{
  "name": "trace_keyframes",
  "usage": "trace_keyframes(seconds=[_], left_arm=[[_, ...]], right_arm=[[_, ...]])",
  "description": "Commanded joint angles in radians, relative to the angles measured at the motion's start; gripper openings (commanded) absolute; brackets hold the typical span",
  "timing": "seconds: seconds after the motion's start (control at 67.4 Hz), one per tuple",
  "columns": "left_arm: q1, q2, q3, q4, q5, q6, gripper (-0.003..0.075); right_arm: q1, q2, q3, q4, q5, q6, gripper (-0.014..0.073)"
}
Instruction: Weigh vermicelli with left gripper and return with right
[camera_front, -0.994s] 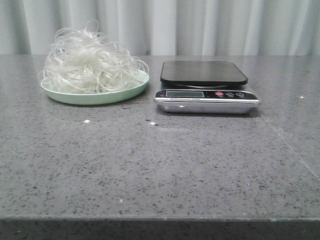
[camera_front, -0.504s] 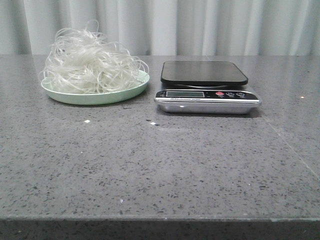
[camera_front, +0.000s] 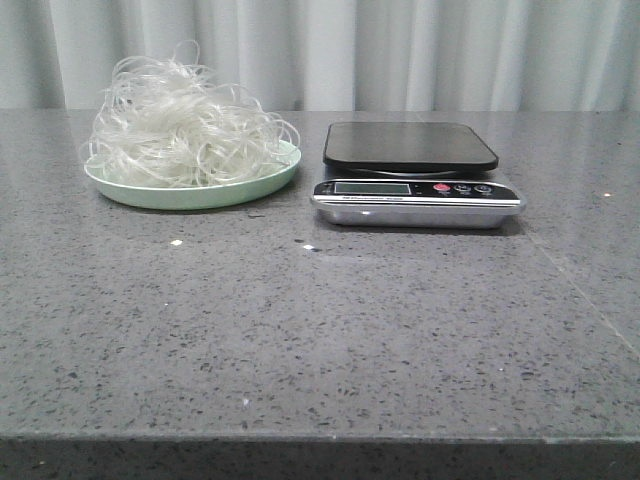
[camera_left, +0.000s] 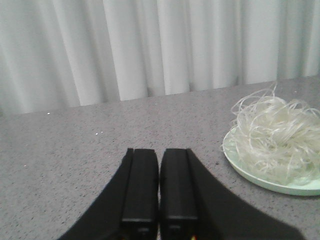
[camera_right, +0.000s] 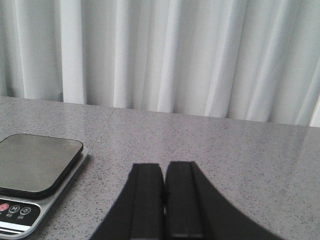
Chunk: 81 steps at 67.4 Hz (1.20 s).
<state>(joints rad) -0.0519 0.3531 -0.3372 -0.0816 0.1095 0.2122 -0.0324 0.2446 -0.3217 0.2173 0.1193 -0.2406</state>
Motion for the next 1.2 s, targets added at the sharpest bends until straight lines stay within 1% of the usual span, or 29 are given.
trace_keyframes(seconds=[0.0,0.148,0.341,0.46,0.489,1.187], left_arm=[[0.035,-0.064,-0.008,0.013,0.007,-0.002,0.0137],[0.069,-0.210,0.096,0.013,-0.013,-0.002,0.0137],[0.071,-0.384,0.267,0.013,-0.041,-0.002,0.0137],[0.071,-0.378,0.351,0.006,-0.155,-0.002,0.0137],[0.071,-0.378,0.347,-0.009,-0.124,-0.002,0.0137],[0.071,-0.378,0.347,-0.014,-0.132,-0.002,0.0137]], right_arm=[[-0.007,0.007,-0.027,-0.010,-0.081,-0.004,0.0151],[-0.007,0.007,-0.027,-0.010,-0.076,-0.004,0.0151],[-0.007,0.007,-0.027,-0.010,-0.076,-0.004,0.0151],[-0.007,0.007,-0.027,-0.010,-0.074,-0.004,0.0151],[-0.007,0.007,-0.027,-0.010,-0.074,-0.004,0.0151],[-0.007,0.007,-0.027,-0.010,-0.074,-0.004,0.0151]])
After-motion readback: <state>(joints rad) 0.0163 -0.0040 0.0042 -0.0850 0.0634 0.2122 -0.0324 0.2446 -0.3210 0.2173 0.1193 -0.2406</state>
